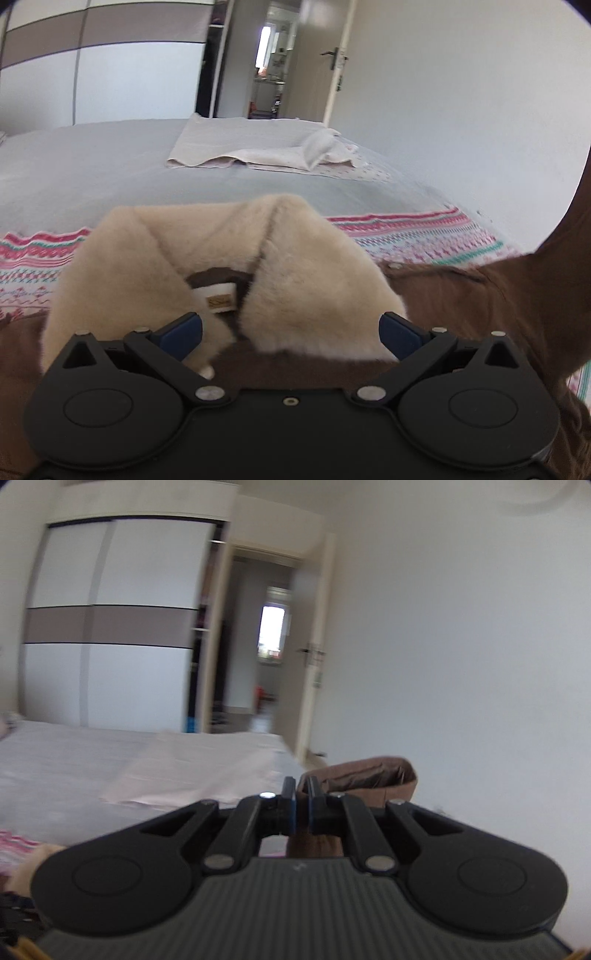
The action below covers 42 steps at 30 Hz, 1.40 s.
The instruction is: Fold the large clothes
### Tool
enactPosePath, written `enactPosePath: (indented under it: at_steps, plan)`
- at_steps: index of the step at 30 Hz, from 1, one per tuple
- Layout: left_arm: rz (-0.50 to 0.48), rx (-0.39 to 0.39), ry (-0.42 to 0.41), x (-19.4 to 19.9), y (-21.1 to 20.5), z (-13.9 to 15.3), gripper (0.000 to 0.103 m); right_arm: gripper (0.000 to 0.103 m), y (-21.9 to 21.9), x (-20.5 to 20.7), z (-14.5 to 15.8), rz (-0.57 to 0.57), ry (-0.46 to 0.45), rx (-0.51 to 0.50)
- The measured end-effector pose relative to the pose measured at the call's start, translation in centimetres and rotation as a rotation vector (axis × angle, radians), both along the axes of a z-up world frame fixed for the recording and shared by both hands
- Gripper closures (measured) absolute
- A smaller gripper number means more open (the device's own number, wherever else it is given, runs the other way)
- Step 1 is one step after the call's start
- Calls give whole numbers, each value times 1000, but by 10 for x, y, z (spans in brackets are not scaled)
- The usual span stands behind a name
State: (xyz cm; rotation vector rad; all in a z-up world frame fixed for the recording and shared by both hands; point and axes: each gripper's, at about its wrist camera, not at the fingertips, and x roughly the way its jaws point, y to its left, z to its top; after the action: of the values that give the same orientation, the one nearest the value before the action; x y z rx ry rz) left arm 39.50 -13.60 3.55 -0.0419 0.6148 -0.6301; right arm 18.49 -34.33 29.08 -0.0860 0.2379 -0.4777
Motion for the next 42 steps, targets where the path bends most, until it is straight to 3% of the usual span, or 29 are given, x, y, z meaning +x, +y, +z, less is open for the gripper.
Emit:
enactPosePath:
  at_steps: [5, 9, 14, 16, 18, 19, 21, 24, 28, 31, 33, 36, 39, 42]
  plan:
    - [49, -58, 28, 14, 24, 7, 0, 98, 66, 44, -5, 250, 52, 43]
    - [65, -79, 24, 22, 38, 9, 0, 98, 111, 70, -21, 442, 121, 156]
    - [109, -102, 71, 39, 60, 5, 1, 96, 134, 100, -66, 631, 288, 305]
    - [101, -115, 86, 42, 65, 5, 1, 87, 135, 99, -77, 652, 308, 339]
    - [91, -141, 105, 43, 69, 7, 2, 46, 118, 96, -80, 647, 271, 362]
    - [79, -153, 112, 42, 71, 9, 2, 42, 105, 92, -79, 636, 232, 372]
    - [66, -178, 127, 42, 76, 12, 2, 41, 74, 82, -81, 592, 180, 392]
    - [31, -217, 174, 45, 81, 14, 2, 35, 22, 62, -108, 453, 79, 476]
    - [-72, -238, 239, 43, 77, 13, 3, 33, -46, 51, -172, 245, 16, 623]
    - [-72, -201, 251, 42, 65, 7, 9, 33, -89, 44, -221, 124, -14, 779]
    - [-32, -170, 253, 40, 58, 2, 12, 33, -112, 56, -243, 102, 28, 891]
    - [33, -128, 233, 30, 55, 7, 15, 33, -138, 52, -256, 160, -15, 1005]
    - [82, -96, 229, 15, 56, 21, 15, 32, -158, 44, -253, 147, -46, 1034]
    - [92, -50, 278, -3, 51, 20, 15, 30, -167, 36, -255, 77, -54, 1031]
